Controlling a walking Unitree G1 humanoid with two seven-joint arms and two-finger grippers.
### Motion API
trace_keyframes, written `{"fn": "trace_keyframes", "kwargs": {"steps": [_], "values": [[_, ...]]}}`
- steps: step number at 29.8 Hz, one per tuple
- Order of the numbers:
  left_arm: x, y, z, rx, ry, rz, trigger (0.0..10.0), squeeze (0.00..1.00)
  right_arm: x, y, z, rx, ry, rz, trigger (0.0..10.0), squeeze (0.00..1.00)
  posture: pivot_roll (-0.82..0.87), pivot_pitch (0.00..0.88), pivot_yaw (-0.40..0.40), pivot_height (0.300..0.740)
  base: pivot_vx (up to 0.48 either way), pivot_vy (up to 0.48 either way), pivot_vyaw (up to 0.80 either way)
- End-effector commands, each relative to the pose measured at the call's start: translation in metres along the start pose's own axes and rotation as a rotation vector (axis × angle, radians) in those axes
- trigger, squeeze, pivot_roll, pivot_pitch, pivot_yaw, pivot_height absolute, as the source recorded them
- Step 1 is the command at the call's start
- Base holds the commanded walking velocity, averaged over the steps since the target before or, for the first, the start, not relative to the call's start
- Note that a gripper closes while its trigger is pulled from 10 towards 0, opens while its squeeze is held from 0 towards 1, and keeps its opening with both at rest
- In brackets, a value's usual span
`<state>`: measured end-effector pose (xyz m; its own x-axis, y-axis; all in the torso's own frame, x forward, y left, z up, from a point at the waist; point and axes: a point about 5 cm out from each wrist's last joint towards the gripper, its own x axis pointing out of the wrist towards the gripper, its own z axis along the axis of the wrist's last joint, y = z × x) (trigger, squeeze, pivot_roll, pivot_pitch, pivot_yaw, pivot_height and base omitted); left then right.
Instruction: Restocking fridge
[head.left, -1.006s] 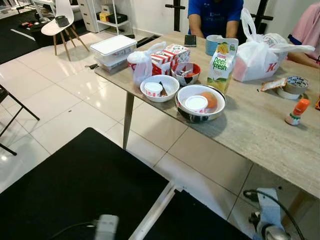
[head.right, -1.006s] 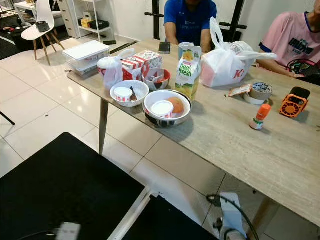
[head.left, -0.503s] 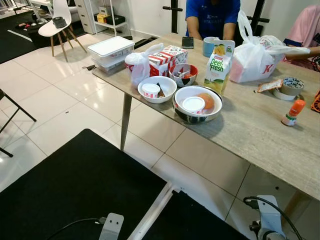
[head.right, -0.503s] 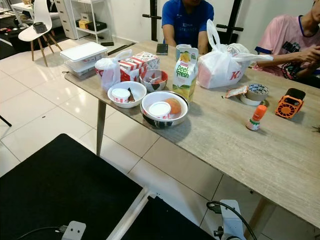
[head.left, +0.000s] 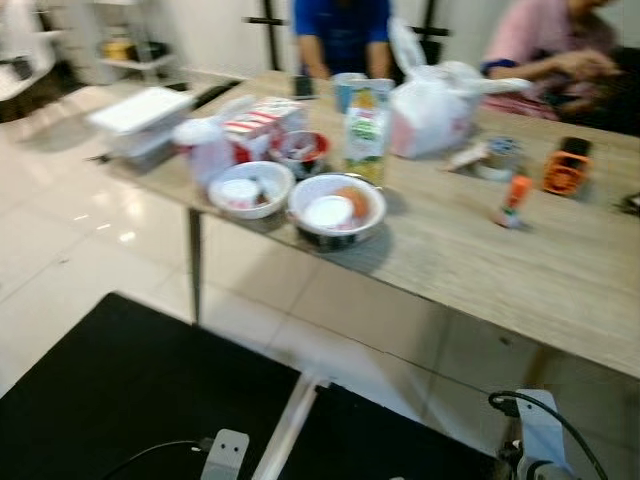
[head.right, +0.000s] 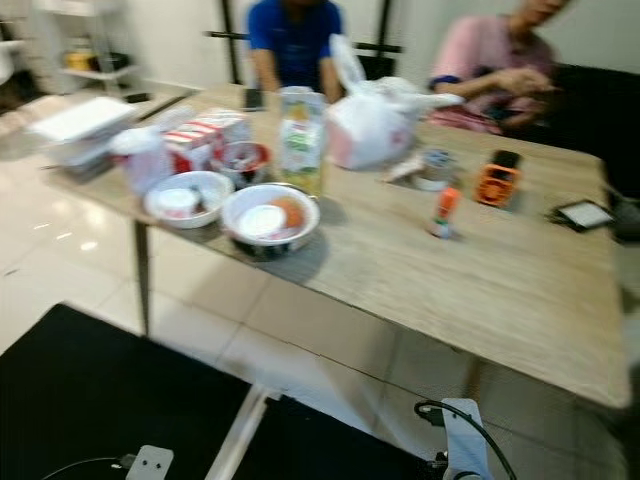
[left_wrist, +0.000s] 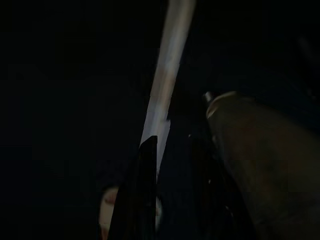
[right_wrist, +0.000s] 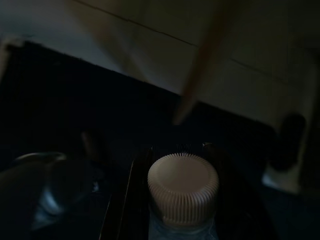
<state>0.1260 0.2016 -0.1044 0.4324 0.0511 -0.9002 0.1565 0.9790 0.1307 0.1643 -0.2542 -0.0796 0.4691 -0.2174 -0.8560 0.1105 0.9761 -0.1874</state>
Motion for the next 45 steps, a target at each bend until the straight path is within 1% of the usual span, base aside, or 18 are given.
{"fn": "trace_keyframes", "kwargs": {"steps": [1,25,32,41,45], "values": [[-0.0007,-0.0012,-0.0055,-0.005,0.020,-0.006,10.0,0.00,0.0002,0.0025,0.0007,0.010,0.001,0.009,10.0,0.00,-0.01,0.000,-0.001,0.740,0.000,0.000,-0.76],[-0.0009,-0.0033,-0.0073,0.017,0.025,-0.017,10.0,0.00,0.0001,0.0072,-0.0031,0.002,0.014,0.032,10.0,0.00,-0.01,0.000,-0.002,0.740,0.000,0.000,-0.76],[-0.0006,-0.0025,-0.0052,0.024,0.021,-0.018,10.0,0.00,0.0003,0.0054,-0.0002,-0.005,0.005,0.027,10.0,0.00,-0.01,0.000,-0.002,0.740,0.000,0.000,-0.74],[-0.0005,-0.0032,-0.0050,0.022,0.020,-0.020,10.0,0.00,0.0003,0.0065,0.0000,0.010,0.002,0.029,10.0,0.00,-0.02,0.000,-0.001,0.740,0.000,0.000,0.00],[-0.0008,-0.0033,-0.0069,0.018,0.024,-0.020,10.0,0.00,-0.0002,0.0069,-0.0049,-0.003,0.014,0.034,10.0,0.00,-0.02,0.000,-0.001,0.740,0.000,0.000,0.00]]}}
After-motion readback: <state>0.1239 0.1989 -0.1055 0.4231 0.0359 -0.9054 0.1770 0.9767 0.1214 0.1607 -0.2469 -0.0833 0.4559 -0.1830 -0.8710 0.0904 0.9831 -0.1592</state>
